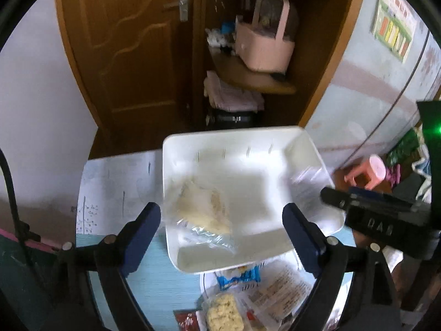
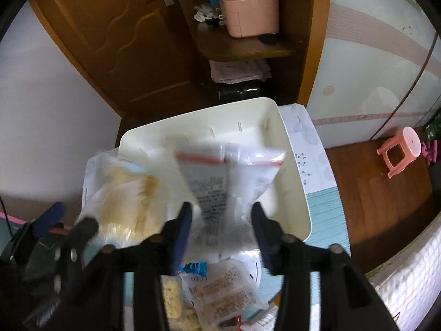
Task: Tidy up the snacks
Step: 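Carry both bags into the white tray and open both grippers, then withdraw both grippers from the tray back over the snacks, then grasp the barcode snack pack with the left gripper while the right grasps the nut bag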
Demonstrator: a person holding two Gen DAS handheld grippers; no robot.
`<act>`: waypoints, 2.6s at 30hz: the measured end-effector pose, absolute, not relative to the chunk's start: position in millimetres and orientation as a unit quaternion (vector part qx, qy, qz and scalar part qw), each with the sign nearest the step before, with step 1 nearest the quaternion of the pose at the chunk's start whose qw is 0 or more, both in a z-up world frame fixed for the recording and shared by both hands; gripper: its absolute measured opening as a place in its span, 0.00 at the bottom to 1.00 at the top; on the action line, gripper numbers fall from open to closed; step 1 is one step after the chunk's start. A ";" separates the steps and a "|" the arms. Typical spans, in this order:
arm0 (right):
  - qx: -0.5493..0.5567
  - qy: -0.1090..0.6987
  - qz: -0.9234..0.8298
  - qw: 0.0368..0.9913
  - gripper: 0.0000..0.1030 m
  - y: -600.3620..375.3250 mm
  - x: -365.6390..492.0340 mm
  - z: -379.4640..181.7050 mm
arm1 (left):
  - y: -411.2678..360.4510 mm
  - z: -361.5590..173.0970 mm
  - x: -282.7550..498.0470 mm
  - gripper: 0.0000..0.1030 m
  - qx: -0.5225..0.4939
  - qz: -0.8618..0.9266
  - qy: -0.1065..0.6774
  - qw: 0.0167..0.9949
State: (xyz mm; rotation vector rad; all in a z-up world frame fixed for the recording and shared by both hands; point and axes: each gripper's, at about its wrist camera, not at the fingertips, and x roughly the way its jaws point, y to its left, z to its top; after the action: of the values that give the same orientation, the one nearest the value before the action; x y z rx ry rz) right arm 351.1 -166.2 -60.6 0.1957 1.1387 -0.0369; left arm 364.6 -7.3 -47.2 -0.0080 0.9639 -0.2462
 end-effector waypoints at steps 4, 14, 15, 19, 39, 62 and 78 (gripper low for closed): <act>0.089 0.531 -0.009 0.842 0.62 -160.1 346.1 -58.5 | 1.0 -44.6 357.5 0.87 -0.032 -0.132 0.455 0.880; 0.106 0.493 -0.021 0.863 0.62 -156.7 301.9 -33.7 | 3.9 -15.8 313.4 0.87 0.000 -0.135 0.414 0.900; 0.108 0.491 -0.020 0.864 0.62 -156.2 296.3 -31.3 | 4.0 -11.3 305.4 0.87 0.001 -0.139 0.409 0.902; 0.106 0.469 -0.018 0.877 0.62 -155.9 268.3 -17.5 | 4.7 4.5 280.9 0.87 0.002 -0.138 0.393 0.909; 0.088 0.438 0.053 0.893 0.63 -217.5 89.2 34.9 | -59.7 40.3 99.8 0.87 -0.010 -0.136 0.363 0.922; 0.065 0.543 0.065 0.835 0.63 -282.1 16.6 -124.6 | -127.1 -163.1 -18.0 0.87 0.030 -0.140 0.523 0.840; 0.053 0.618 0.048 0.783 0.62 -269.8 58.6 -234.4 | -153.7 -242.8 -16.7 0.87 -0.020 -0.149 0.554 0.819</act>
State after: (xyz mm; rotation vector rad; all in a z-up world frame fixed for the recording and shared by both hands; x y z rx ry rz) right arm 58.6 -269.8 -234.4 0.1142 1.3341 0.1031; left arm -16.7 -153.7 -242.8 -0.0425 1.1793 -0.3176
